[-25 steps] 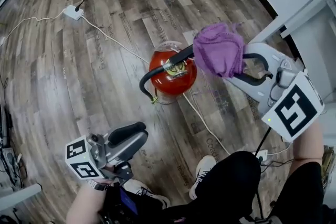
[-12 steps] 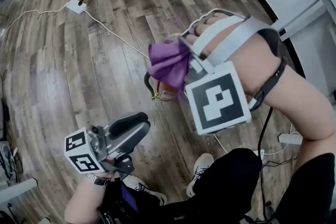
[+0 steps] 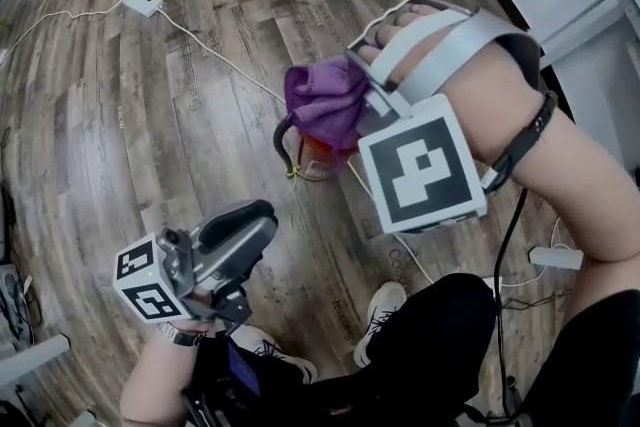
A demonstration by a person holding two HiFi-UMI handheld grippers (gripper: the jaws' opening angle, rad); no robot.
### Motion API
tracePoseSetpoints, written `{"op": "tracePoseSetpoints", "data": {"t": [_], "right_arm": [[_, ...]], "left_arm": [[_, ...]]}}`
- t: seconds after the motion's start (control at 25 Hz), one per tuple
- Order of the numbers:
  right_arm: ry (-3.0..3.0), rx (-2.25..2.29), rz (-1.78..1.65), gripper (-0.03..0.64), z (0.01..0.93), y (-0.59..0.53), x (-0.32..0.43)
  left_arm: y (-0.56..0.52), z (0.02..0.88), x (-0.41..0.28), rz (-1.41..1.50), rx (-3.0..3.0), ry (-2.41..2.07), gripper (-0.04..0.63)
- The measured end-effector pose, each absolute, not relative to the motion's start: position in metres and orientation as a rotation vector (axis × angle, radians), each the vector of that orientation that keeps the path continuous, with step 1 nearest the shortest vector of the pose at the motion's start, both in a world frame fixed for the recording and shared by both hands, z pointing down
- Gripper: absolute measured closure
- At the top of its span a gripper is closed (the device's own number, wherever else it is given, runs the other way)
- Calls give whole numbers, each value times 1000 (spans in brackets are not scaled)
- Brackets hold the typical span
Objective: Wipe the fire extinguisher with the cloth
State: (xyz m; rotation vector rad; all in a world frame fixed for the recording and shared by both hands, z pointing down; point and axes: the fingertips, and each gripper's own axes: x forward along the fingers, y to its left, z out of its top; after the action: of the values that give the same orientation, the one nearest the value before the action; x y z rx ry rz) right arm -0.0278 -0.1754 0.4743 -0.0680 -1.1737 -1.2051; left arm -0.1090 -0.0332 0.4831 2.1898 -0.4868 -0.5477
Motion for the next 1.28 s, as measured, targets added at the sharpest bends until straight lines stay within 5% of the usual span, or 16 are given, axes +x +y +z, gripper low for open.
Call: {"op": "tracePoseSetpoints", "data": {"t": [0.44,0.96,1.28], "right_arm": [[-1768,481,-833,528,451,-161,47],[-1955,647,-773,528,582,-125,50],[-1880,335,-609,529,766,-109,46]], "left_arm": [[-32,492,-104,-522,2174,-487,526],[-34,510,-101,-462,2136,-508,526],[-34,521,-106,-435,2122,-527,526]]}}
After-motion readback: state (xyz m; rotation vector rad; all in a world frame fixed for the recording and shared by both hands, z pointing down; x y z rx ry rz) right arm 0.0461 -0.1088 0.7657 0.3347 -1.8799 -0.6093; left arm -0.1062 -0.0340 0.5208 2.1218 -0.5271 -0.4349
